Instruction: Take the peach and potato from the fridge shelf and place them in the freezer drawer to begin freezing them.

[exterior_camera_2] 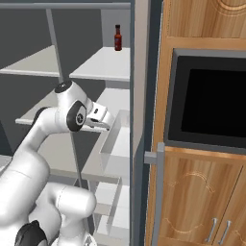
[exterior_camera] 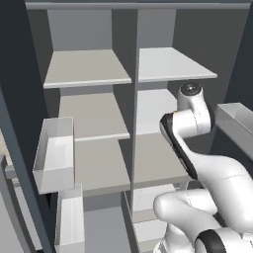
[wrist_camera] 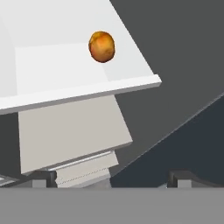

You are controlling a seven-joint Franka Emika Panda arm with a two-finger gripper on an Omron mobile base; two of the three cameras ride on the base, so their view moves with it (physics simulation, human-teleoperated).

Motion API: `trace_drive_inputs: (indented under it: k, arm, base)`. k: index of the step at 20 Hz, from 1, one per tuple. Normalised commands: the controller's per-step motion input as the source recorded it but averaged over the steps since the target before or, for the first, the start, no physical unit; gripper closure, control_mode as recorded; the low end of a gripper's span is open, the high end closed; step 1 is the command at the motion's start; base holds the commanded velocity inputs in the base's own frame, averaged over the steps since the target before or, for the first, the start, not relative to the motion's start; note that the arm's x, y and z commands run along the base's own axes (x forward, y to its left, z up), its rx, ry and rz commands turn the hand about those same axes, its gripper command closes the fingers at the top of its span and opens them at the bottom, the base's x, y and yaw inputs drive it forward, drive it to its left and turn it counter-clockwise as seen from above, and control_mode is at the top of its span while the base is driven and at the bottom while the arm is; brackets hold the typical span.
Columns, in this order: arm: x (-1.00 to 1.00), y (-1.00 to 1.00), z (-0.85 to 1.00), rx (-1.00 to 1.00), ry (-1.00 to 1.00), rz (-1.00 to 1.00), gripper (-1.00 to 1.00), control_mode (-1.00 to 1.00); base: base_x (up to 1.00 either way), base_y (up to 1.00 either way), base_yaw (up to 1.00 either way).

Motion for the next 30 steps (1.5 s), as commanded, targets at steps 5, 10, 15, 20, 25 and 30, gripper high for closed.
trace_drive_inputs:
  k: [5, 10, 15, 20, 25, 30]
  arm:
    - [0.58, 0.00, -0.21, 0.00, 0.00, 0.00, -1.00, -1.00]
    - [0.45, -0.09, -0.01, 0.00, -0.01, 0.00, -1.00, -1.00]
    - [0.39, -0.16, -0.08, 0.00, -0.02, 0.00, -1.00, -1.00]
    - [0.36, -0.17, -0.02, 0.00, 0.00, 0.00, -1.00, -1.00]
    - [0.20, -0.15, -0.35, 0.00, 0.00, 0.00, -1.00, -1.00]
    - [0.05, -0.08, -0.48, 0.00, 0.00, 0.00, -1.00, -1.00]
  base:
    - [0.00, 0.00, 0.00]
    - [0.00, 0.00, 0.00]
    - [0.00, 0.00, 0.00]
    - [0.00, 0.00, 0.00]
    - [0.00, 0.00, 0.00]
    - [0.00, 0.00, 0.00]
